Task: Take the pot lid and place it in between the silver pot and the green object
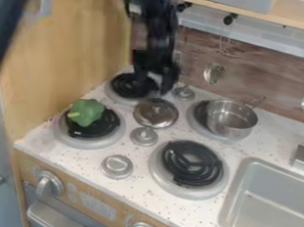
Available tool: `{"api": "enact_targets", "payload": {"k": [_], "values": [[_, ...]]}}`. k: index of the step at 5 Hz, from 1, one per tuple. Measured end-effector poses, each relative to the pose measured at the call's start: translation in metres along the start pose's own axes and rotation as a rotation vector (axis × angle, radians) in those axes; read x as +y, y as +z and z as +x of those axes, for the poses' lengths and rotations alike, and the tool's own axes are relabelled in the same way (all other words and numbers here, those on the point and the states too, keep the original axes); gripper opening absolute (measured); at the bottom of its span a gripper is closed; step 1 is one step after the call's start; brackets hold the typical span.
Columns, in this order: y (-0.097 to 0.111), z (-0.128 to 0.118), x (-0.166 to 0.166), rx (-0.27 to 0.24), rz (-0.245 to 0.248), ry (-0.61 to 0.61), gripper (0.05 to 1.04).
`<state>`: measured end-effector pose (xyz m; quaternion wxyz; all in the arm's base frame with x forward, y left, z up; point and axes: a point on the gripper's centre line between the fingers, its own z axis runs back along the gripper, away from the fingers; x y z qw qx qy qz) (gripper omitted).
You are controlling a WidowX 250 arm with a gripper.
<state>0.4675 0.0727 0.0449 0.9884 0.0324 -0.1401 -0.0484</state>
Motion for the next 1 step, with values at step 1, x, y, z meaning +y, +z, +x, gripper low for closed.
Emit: {"api": "enact_targets", "payload": {"k": [1], "values": [[0.0007,-0.0154,-0.0004,0.038,-0.037,0.037,1.005]]}}
